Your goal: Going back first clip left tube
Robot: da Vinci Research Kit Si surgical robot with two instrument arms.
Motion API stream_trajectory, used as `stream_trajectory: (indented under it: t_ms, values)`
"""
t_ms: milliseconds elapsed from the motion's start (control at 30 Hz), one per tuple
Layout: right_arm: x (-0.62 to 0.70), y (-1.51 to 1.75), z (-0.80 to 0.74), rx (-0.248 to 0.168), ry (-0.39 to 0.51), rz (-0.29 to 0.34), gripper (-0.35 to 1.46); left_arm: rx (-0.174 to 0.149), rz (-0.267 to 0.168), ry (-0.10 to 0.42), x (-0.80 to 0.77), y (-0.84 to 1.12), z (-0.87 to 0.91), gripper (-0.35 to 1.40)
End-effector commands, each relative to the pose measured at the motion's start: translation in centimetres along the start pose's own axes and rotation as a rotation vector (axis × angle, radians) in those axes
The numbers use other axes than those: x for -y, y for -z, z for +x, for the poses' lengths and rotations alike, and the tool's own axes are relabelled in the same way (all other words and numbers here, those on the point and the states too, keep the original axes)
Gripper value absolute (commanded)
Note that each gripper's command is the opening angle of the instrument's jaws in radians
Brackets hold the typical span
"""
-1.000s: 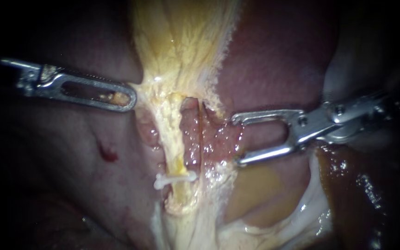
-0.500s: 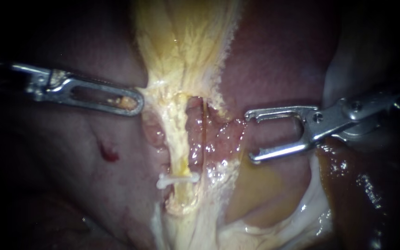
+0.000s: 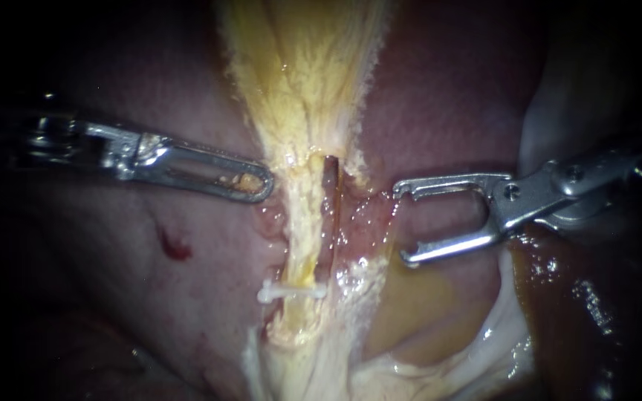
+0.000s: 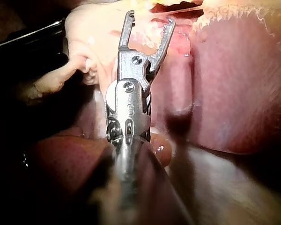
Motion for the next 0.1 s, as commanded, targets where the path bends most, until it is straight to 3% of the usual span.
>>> stream_trajectory:
  t_ms: [33, 100]
  values:
    - [0.0, 0.0, 0.0, 0.0, 0.0, 0.001, 0.5, 0.0, 0.001, 0.001, 0.01, 0.01, -0.01, -0.35]
    - [0.0, 0.0, 0.0, 0.0, 0.0, 0.0, 0.5, 0.0, 0.001, 0.001, 0.01, 0.01, -0.01, -0.35]
